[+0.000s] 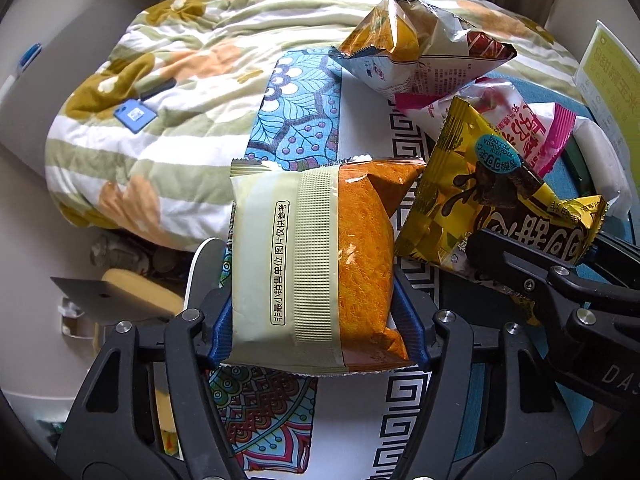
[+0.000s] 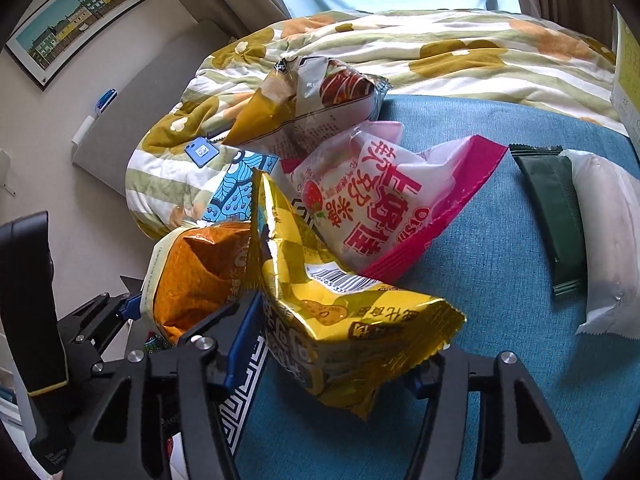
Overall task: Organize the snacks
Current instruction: 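Grasp the cream-and-orange bread bag with the left tool while the right tool grasps the gold chocolate bag, then carry both bags into the yellow box and open both tools to release them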
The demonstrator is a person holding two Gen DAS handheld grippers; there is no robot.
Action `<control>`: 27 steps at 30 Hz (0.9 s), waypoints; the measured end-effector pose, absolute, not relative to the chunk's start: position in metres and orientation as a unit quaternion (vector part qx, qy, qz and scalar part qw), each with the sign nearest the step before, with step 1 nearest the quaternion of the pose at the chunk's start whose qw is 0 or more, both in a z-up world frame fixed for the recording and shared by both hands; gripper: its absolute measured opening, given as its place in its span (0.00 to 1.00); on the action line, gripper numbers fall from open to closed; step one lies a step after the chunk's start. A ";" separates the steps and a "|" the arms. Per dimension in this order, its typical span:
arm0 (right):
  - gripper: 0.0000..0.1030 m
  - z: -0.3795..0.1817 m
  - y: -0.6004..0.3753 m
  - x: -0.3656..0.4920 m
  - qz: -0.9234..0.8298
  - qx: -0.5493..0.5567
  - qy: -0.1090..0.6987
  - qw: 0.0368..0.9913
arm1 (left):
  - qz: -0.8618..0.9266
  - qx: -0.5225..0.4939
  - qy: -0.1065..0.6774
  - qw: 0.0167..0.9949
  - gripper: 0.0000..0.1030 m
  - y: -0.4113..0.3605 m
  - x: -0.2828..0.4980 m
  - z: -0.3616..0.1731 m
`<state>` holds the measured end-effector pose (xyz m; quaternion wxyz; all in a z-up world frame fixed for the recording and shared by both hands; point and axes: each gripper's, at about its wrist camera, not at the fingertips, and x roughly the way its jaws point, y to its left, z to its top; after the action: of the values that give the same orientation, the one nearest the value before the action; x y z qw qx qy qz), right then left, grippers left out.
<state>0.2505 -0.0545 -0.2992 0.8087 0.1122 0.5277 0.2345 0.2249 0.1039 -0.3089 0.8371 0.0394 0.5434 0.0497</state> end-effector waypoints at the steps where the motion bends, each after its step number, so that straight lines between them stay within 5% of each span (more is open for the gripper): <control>1: 0.53 -0.299 -0.054 0.249 0.233 0.114 0.528 0.809 | 0.047 0.040 0.544 0.837 0.61 0.104 0.224 -0.309; 13: 0.49 -0.277 -0.071 0.223 0.202 0.135 0.508 0.826 | 0.010 0.045 0.528 0.848 0.60 0.100 0.202 -0.281; 27: 0.49 -0.184 -0.106 0.165 0.116 0.165 0.439 0.875 | -0.080 0.071 0.434 0.895 0.60 0.071 0.171 -0.158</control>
<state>0.1645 -0.1062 -0.1836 0.8754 0.1646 0.4394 0.1161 0.1707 0.0714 -0.1583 0.8945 0.0708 0.4340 -0.0804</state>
